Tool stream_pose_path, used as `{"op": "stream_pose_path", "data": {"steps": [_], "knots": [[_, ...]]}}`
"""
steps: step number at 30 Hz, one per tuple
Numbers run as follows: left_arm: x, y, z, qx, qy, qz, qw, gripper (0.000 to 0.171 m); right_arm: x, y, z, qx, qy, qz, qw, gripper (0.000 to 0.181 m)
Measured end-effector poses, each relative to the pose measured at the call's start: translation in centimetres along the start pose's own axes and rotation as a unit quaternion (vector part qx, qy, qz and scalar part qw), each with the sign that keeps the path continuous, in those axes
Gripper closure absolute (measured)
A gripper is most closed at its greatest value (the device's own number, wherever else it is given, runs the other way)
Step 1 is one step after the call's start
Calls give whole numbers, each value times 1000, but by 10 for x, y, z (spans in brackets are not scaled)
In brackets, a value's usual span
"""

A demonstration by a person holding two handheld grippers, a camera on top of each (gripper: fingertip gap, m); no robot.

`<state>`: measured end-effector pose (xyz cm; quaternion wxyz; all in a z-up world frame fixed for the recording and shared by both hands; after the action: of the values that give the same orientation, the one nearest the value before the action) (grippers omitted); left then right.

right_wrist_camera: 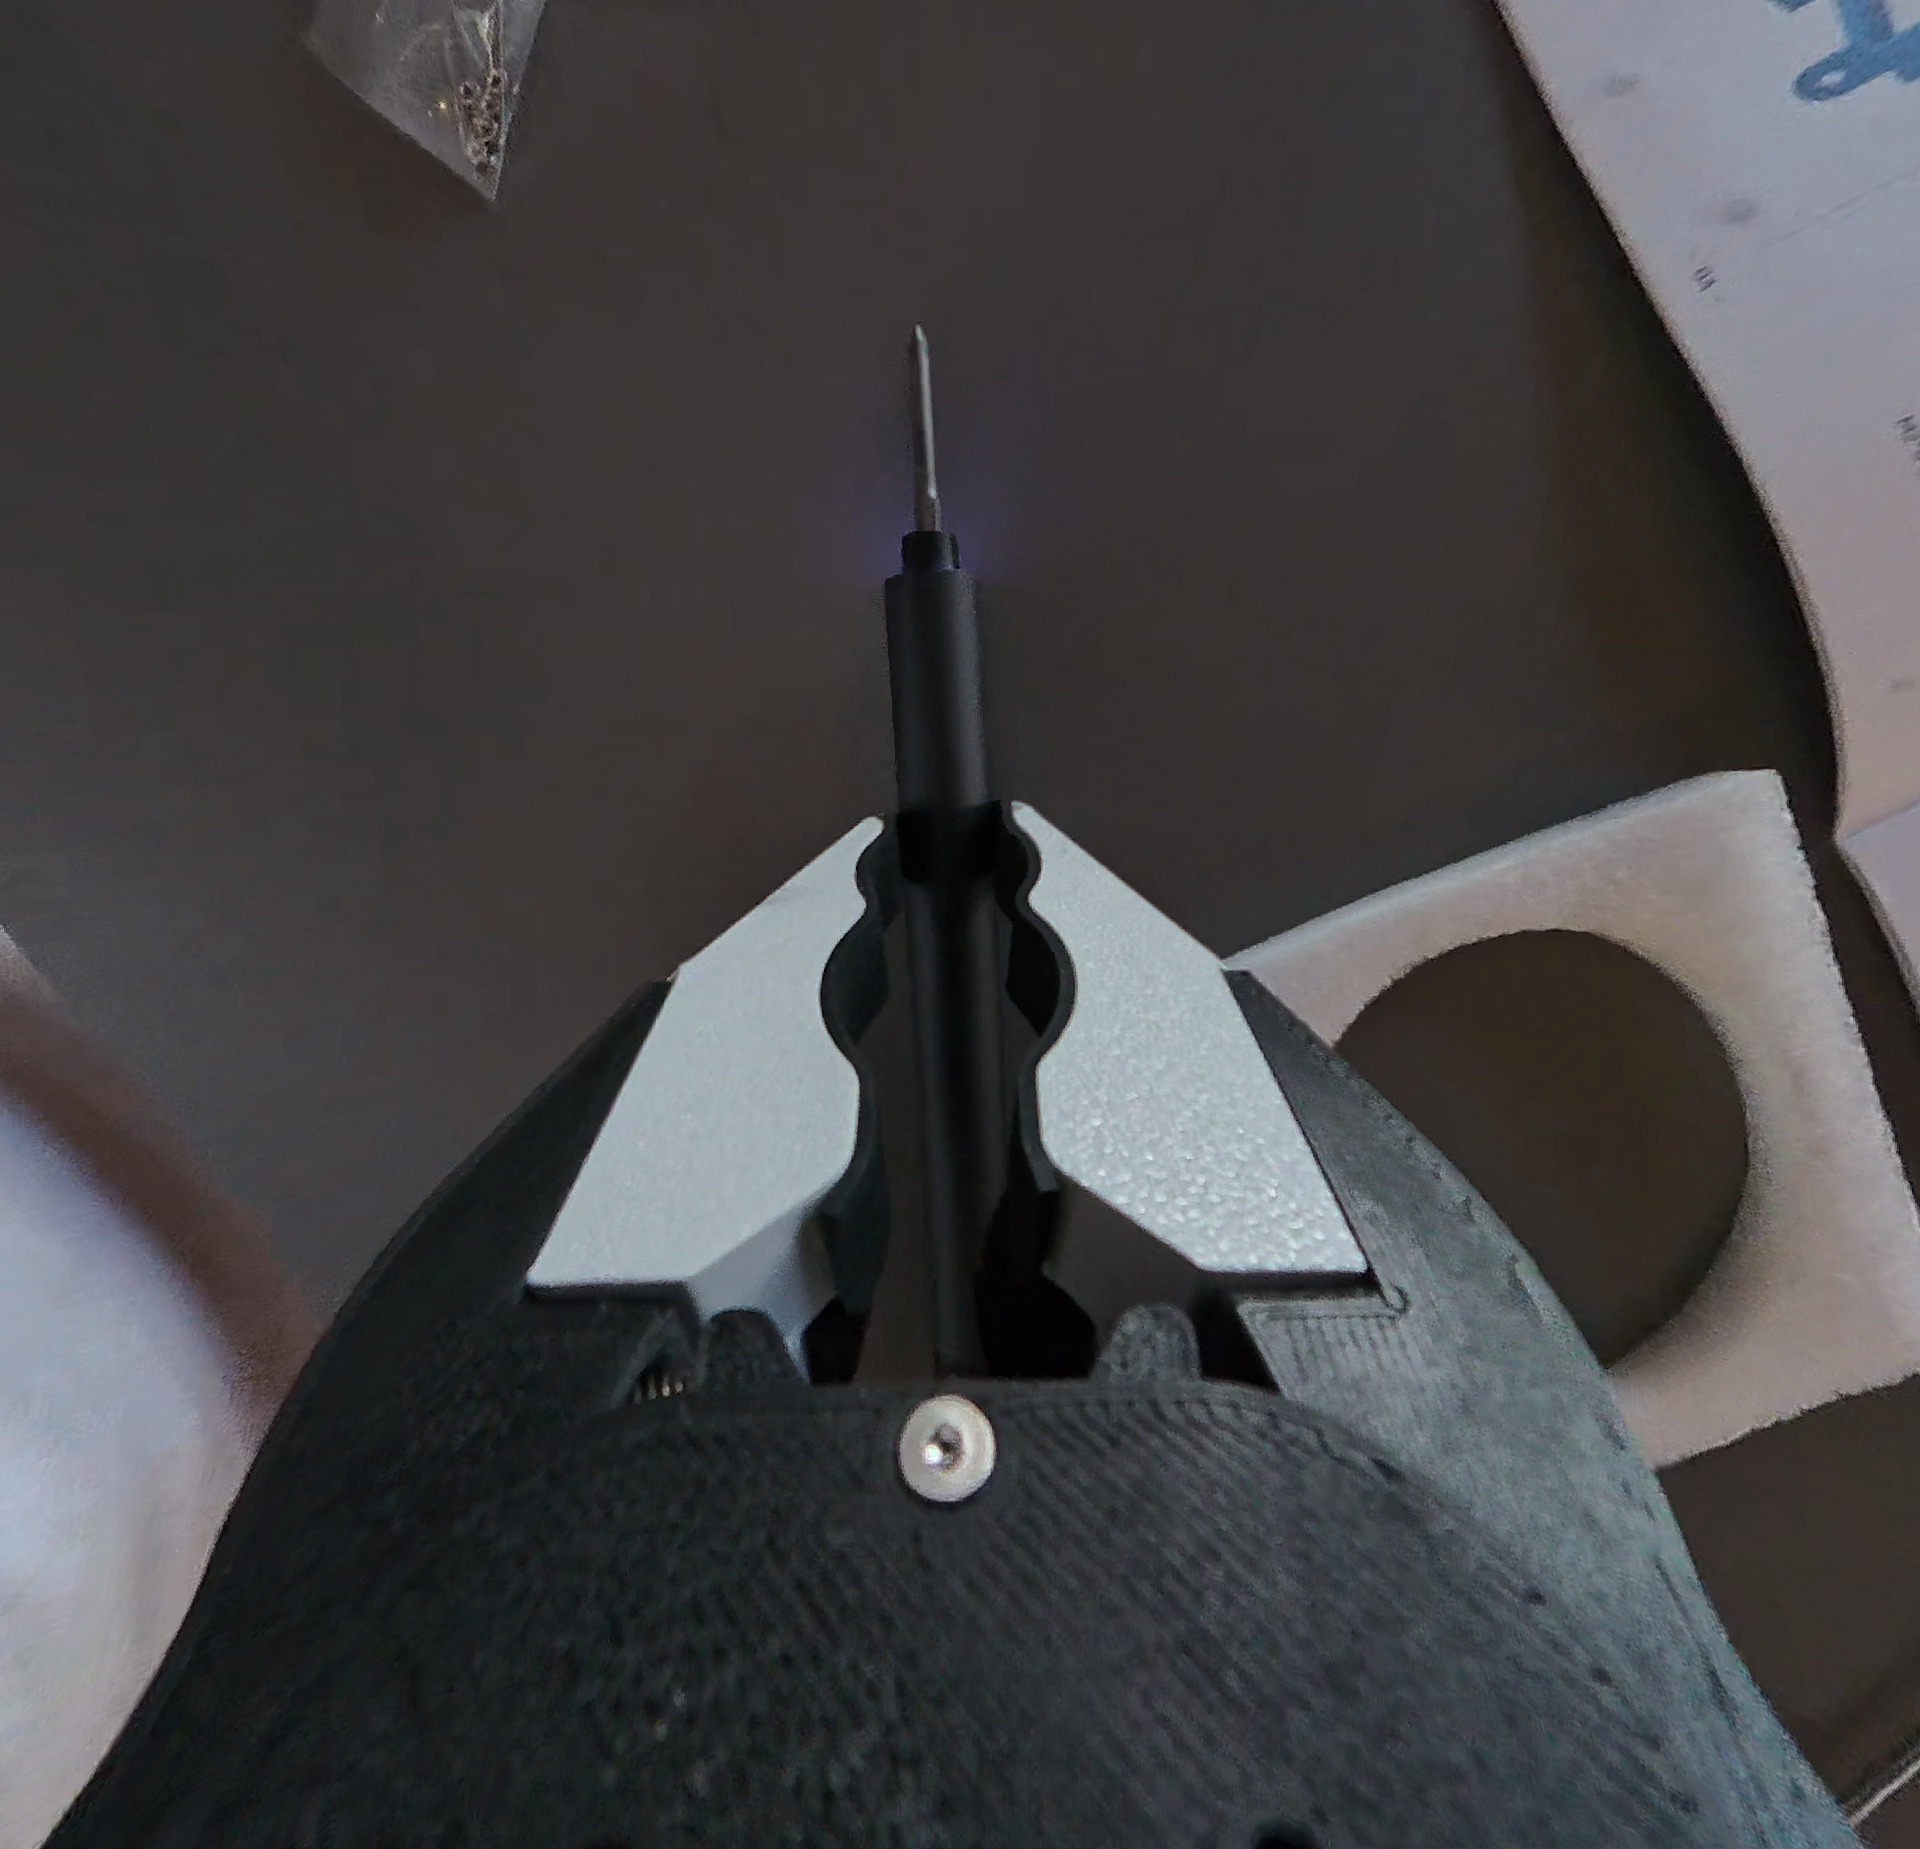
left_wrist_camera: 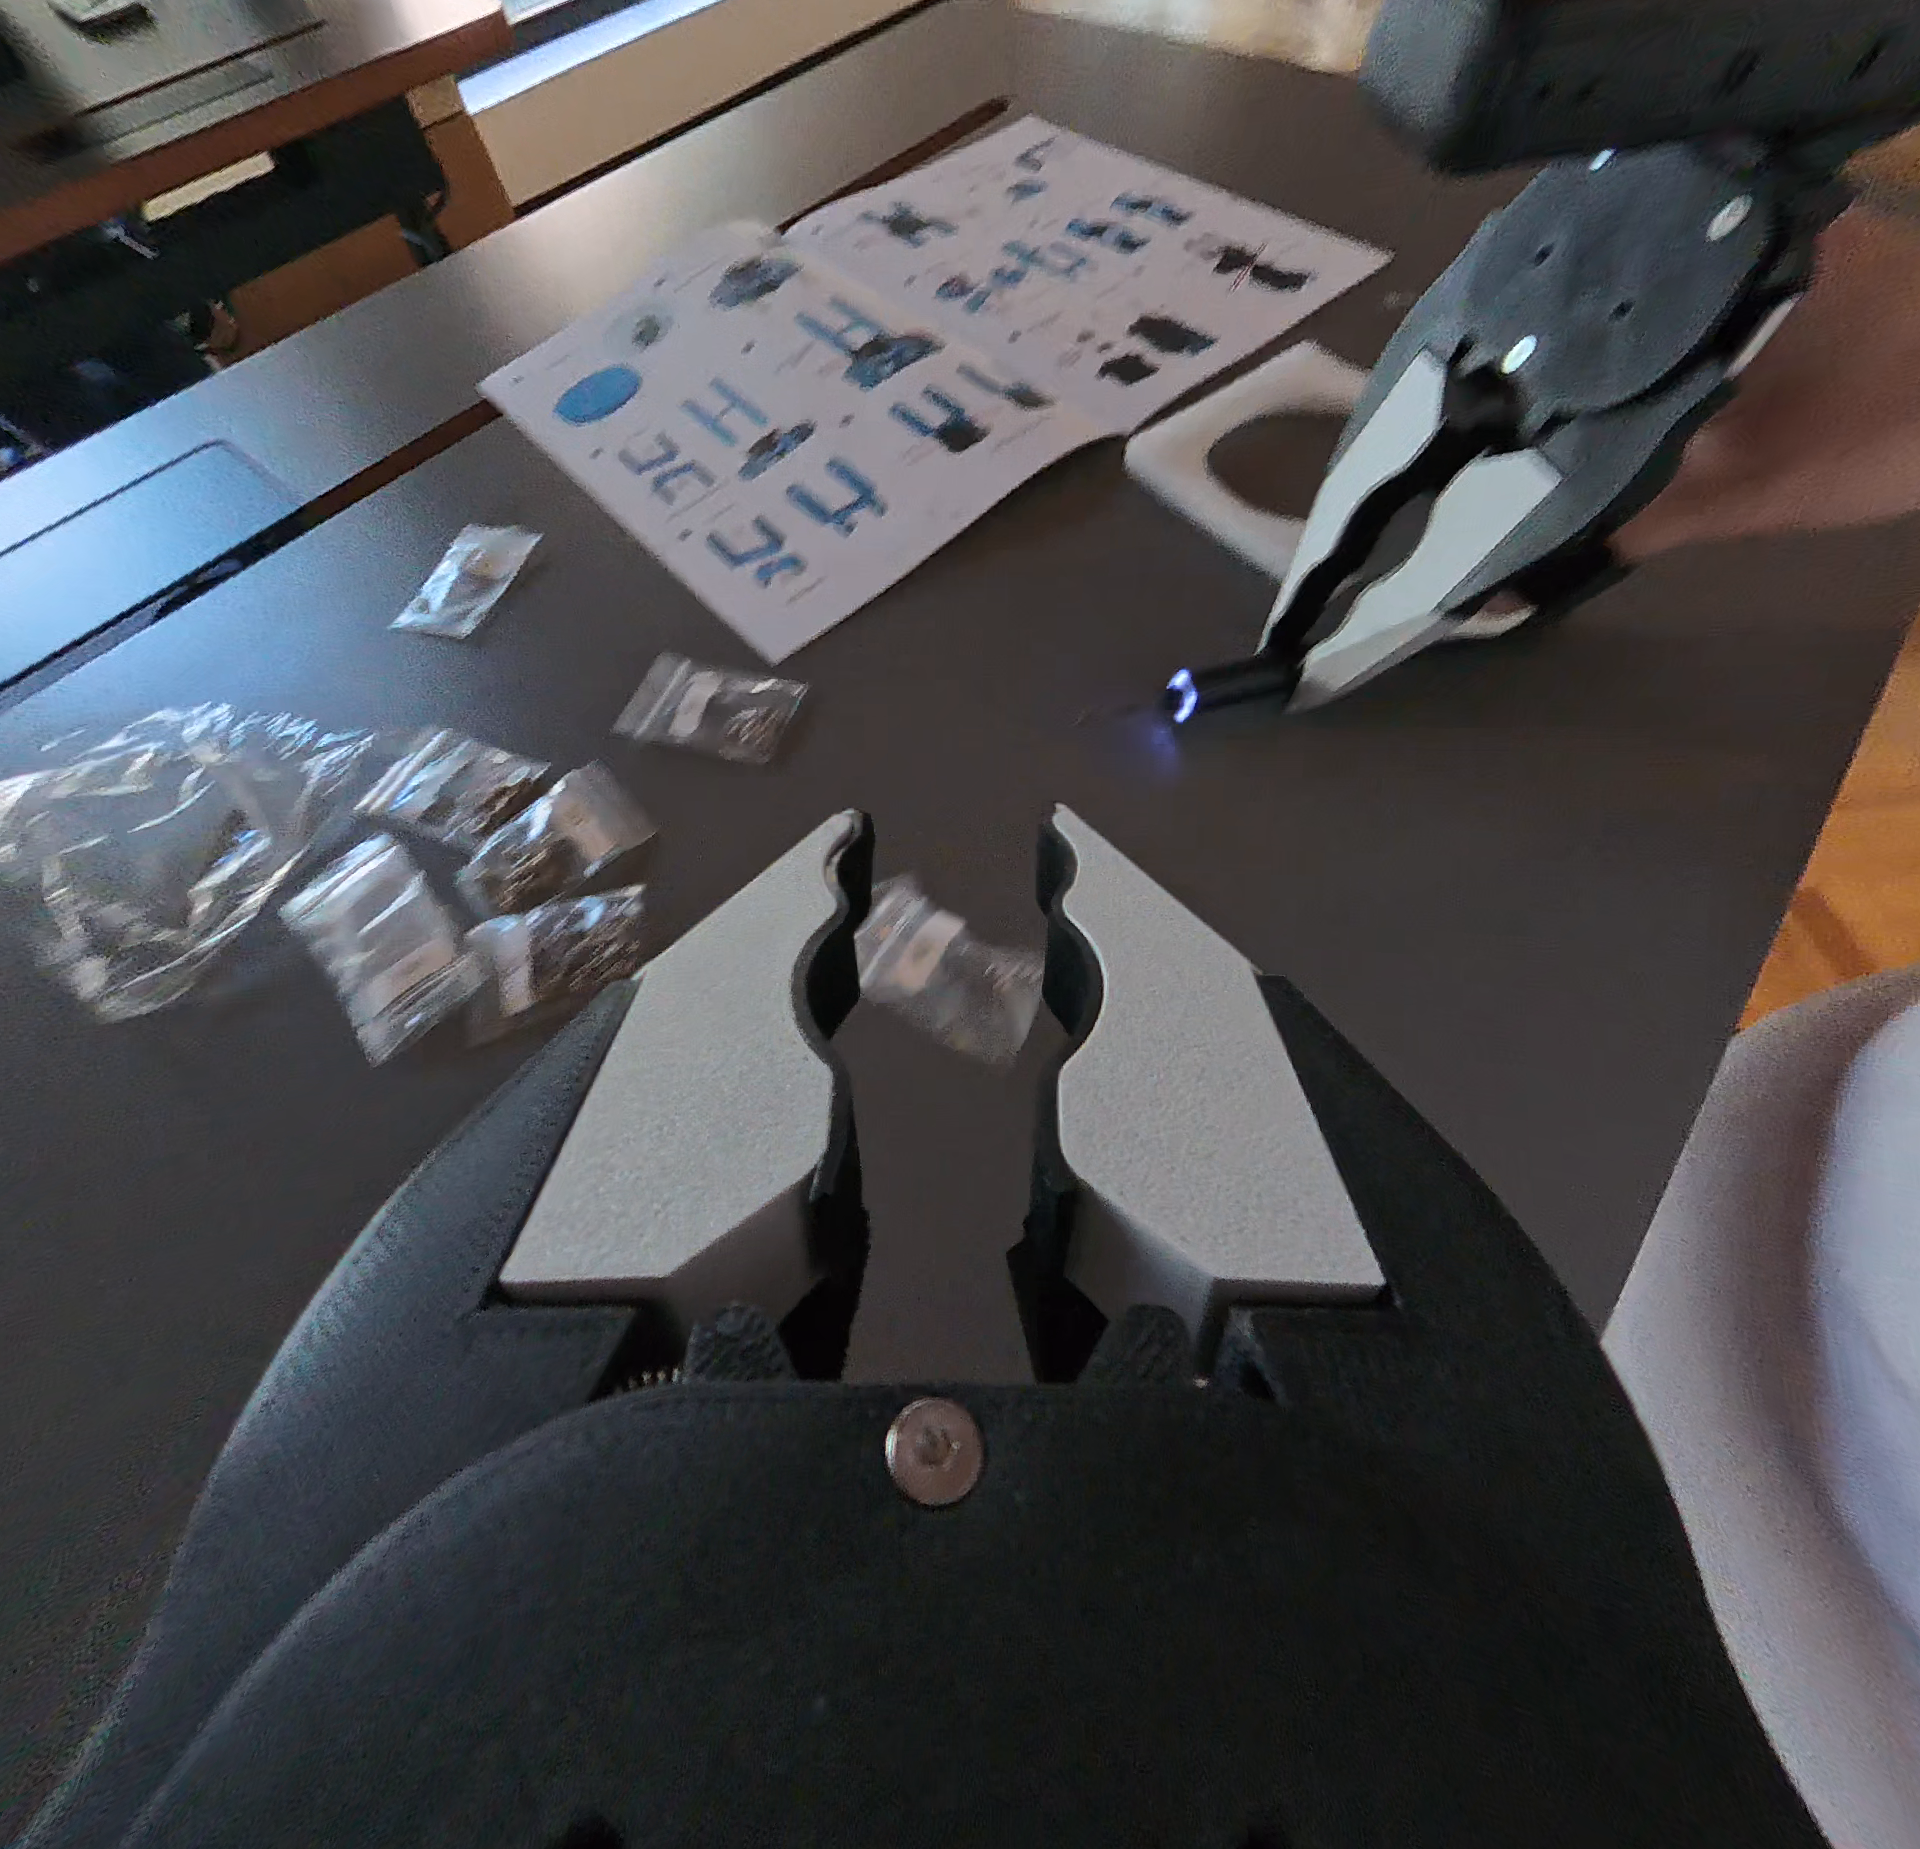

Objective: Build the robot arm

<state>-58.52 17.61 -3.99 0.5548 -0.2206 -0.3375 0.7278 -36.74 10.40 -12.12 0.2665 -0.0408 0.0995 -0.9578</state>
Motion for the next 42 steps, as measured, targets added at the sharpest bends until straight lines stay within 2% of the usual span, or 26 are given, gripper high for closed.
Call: {"op": "stream_pose_path", "data": {"steps": [2, 5, 12, 15, 23, 26, 29, 32, 35, 36, 37, 39, 40, 42], "knots": [[-16, -13, -16, -21, 7, 10, 1000, 142, -4, 1, -2, -17, -10, 5, 1000, 164], [-27, -19, -37, -17, 3, 30, 999, 143, -7, 3, -2, -35, -26, 11, 999, 164], [-24, -16, -55, 14, 0, 68, 998, 143, -15, -5, -5, -57, -27, 16, 998, 164], [-12, -19, -52, 17, 0, 65, 998, 143, -17, -13, -8, -63, -27, 13, 998, 164], [38, -43, -55, -21, 18, 35, 999, 140, -19, -28, -11, -79, 1, 14, 997, 161], [59, -57, -55, -28, 6, 1, 1000, 137, -17, -32, 0, -126, -2, 19, 992, 150], [76, -81, -55, -62, 25, 1, 998, 129, -20, -35, 30, -217, -16, 15, 976, 131], [89, -103, -62, -112, 61, 26, 991, 115, -53, -33, 78, -355, 55, -30, 933, 105], [94, -103, -77, -147, 67, 38, 986, 106, -106, -18, 119, -485, 179, -73, 853, 85], [94, -99, -82, -156, 66, 44, 985, 103, -120, -15, 124, -503, 201, -67, 838, 80], [93, -94, -87, -163, 70, 49, 983, 101, -133, -14, 122, -487, 202, -69, 847, 71], [90, -84, -98, -151, 77, 60, 984, 95, -158, -15, 107, -411, 189, -104, 886, 62], [90, -81, -101, -138, 71, 58, 986, 88, -165, -16, 100, -385, 192, -107, 897, 70], [93, -78, -104, -116, 26, 37, 992, 81, -176, -17, 88, -355, 234, -122, 897, 82]]}}
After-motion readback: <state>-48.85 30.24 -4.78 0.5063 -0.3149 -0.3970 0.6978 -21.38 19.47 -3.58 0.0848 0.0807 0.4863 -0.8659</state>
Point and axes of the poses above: each gripper's, where its closed fingertips meet, z back along the fingers, y out of its underside, x = y × z across the jaws, the point moved 7 cm from there along z, back along the fingers, and after that the axes turned 15 degrees about x, right-handed, at the moved point
